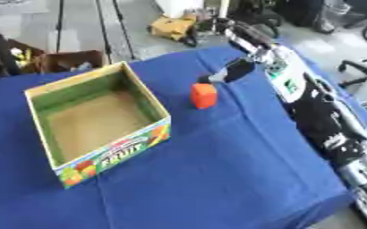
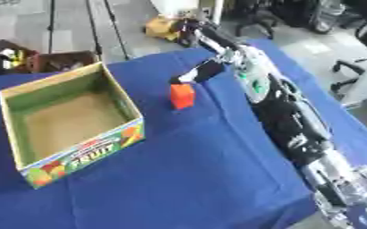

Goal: Pick up objects on the table and place them in the box.

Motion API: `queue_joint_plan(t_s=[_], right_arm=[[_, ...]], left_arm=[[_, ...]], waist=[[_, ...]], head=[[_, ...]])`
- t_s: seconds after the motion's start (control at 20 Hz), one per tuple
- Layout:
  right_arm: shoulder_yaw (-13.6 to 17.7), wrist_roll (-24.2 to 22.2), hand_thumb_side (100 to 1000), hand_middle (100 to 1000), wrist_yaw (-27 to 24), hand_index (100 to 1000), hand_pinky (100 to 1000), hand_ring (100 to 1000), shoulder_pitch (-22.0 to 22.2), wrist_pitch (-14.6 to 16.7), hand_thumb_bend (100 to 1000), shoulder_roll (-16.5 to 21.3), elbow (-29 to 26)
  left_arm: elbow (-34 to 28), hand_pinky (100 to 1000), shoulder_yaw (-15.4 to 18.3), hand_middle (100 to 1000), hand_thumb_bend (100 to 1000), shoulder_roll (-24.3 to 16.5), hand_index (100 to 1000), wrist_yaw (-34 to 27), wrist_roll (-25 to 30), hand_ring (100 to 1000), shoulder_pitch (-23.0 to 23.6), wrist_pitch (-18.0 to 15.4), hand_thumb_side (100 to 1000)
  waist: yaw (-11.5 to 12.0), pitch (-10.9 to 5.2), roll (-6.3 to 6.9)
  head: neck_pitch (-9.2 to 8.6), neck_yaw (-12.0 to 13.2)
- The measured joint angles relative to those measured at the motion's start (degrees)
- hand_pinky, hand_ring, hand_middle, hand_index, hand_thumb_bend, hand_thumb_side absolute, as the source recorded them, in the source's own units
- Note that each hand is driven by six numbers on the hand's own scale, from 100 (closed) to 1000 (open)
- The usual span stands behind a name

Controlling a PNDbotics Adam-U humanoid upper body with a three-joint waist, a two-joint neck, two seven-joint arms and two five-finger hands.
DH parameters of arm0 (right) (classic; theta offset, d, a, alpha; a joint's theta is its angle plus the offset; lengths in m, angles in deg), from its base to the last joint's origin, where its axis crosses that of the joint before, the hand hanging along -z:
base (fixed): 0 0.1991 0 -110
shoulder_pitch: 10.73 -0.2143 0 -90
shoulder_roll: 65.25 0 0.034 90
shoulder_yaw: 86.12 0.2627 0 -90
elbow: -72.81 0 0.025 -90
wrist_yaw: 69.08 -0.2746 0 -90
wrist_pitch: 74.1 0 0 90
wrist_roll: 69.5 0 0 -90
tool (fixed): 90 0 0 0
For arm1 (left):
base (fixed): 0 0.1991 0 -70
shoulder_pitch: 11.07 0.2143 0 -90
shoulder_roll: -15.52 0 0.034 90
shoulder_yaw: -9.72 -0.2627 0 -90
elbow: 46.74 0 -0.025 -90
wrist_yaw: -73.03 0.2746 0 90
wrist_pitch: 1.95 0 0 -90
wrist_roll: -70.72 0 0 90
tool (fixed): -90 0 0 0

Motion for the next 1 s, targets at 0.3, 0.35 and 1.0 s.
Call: queue_joint_plan(t_s=[0.3,0.35,1.0], right_arm=[[0.0,-3.9,452,881,-1.8,924,961,944,0.0,0.9,668,0.4,1.4],[0.0,-4.4,452,883,-1.8,925,962,945,-0.2,1.0,669,0.4,2.1],[1.1,-7.3,436,868,3.2,933,983,945,-0.6,3.7,664,0.3,16.1]], left_arm=[[0.0,551,0.0,487,406,0.0,621,0.0,0.0,727,0.0,0.0,837],[0.0,551,0.0,487,406,0.0,621,0.0,0.0,727,0.0,0.0,837],[0.0,550,0.0,485,408,0.0,621,0.0,0.3,729,0.0,0.2,837]], waist=[[0.7,0.0,0.07],[0.7,0.0,0.19],[2.4,-0.37,1.43]], head=[[-0.26,-0.1],[-0.27,-0.2],[-0.8,-0.9]])
